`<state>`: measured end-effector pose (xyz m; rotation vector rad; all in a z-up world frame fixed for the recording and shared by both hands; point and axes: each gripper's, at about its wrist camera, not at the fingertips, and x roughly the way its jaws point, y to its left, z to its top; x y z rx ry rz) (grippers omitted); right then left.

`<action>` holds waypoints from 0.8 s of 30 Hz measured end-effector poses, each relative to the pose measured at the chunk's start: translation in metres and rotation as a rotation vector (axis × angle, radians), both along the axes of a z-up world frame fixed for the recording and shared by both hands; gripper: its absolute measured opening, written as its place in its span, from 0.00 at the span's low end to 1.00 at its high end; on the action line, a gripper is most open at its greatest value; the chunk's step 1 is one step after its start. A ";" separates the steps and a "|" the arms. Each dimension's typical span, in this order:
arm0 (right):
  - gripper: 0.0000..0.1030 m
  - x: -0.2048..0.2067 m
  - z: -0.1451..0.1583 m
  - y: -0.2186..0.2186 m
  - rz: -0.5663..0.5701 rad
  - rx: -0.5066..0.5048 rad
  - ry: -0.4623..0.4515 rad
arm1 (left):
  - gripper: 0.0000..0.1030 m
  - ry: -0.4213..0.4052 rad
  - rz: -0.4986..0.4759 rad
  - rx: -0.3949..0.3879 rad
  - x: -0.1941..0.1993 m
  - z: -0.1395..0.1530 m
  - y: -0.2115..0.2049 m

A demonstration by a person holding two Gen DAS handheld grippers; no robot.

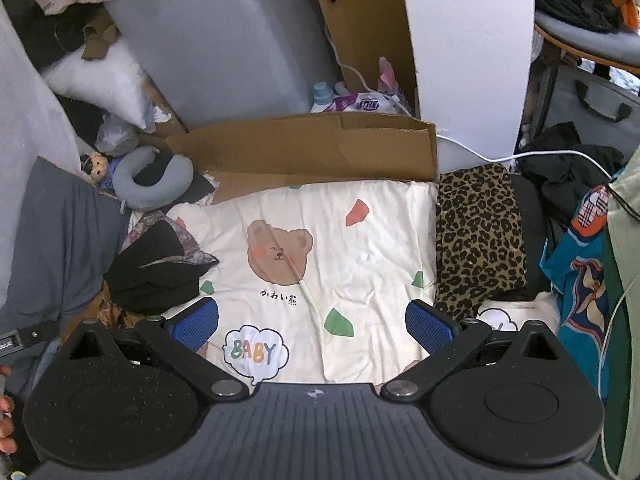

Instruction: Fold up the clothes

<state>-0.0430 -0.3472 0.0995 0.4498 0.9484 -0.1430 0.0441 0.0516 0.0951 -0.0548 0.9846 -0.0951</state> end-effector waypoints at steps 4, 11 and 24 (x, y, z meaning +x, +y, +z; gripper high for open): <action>1.00 -0.005 -0.010 0.002 -0.013 0.014 0.001 | 1.00 -0.010 0.003 -0.004 0.001 -0.007 -0.006; 1.00 0.003 -0.029 0.012 -0.001 0.014 0.047 | 1.00 0.029 0.021 -0.017 -0.002 -0.032 -0.016; 1.00 0.014 -0.044 0.050 0.119 -0.036 0.098 | 0.99 0.095 0.062 0.008 -0.004 -0.066 -0.020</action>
